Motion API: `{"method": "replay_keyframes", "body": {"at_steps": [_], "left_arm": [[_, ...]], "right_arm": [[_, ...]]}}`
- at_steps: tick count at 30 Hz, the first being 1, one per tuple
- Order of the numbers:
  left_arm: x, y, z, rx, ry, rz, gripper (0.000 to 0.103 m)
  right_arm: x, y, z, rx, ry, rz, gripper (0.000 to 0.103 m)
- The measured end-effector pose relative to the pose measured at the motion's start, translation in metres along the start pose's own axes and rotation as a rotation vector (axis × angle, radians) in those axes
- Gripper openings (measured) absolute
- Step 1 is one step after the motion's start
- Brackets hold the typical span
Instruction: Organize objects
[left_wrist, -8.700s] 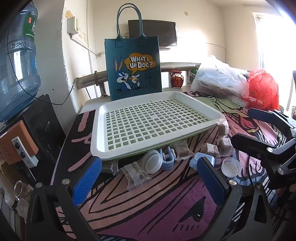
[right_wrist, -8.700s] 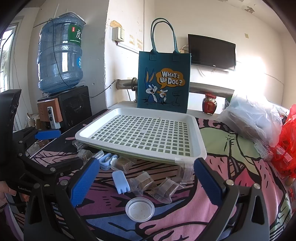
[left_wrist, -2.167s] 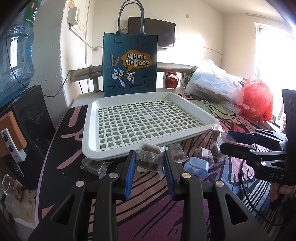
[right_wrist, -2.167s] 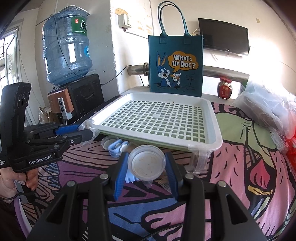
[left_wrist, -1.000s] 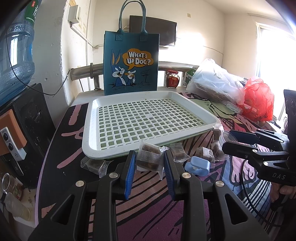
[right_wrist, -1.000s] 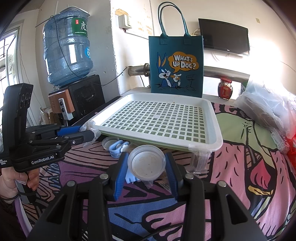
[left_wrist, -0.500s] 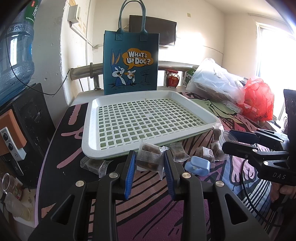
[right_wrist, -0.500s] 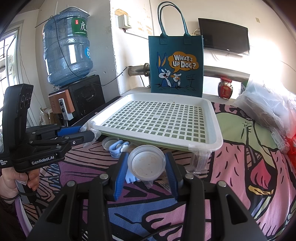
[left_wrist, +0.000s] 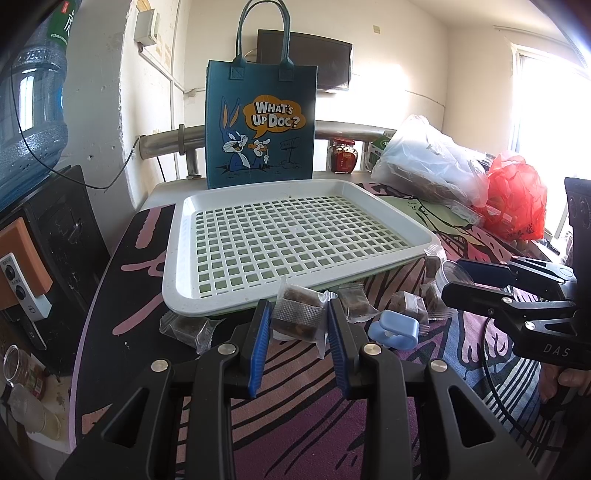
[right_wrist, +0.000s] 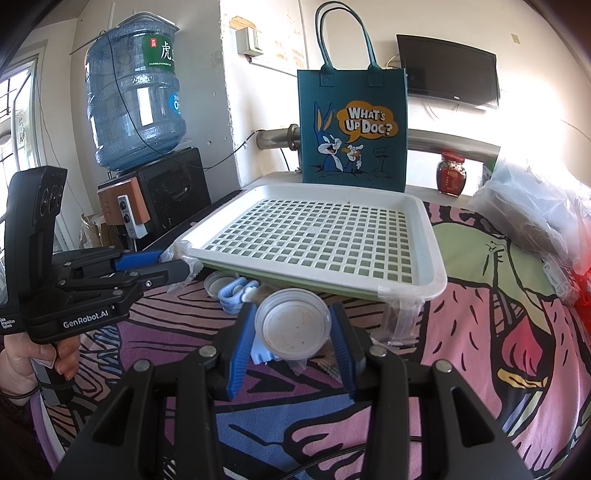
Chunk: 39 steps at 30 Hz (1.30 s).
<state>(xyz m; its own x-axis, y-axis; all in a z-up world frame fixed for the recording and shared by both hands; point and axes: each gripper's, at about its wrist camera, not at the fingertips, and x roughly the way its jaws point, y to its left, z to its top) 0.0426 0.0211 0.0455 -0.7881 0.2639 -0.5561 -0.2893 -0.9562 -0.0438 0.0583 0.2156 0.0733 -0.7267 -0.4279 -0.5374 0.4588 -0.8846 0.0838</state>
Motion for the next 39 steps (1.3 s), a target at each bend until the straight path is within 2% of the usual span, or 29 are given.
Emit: {"method": "replay_keyframes", "body": {"at_steps": [30, 35, 39], "left_arm": [[0.001, 0.001, -0.003, -0.014, 0.006, 0.018, 0.029], [0.003, 0.007, -0.001, -0.043, 0.048, 0.032, 0.029], [-0.011, 0.018, 0.010, -0.084, 0.047, 0.016, 0.029]], "right_arm": [[0.000, -0.003, 0.003, 0.009, 0.006, 0.008, 0.040], [-0.003, -0.008, 0.007, 0.027, 0.009, 0.013, 0.040], [-0.025, -0.015, 0.028, 0.028, -0.050, 0.021, 0.040]]}}
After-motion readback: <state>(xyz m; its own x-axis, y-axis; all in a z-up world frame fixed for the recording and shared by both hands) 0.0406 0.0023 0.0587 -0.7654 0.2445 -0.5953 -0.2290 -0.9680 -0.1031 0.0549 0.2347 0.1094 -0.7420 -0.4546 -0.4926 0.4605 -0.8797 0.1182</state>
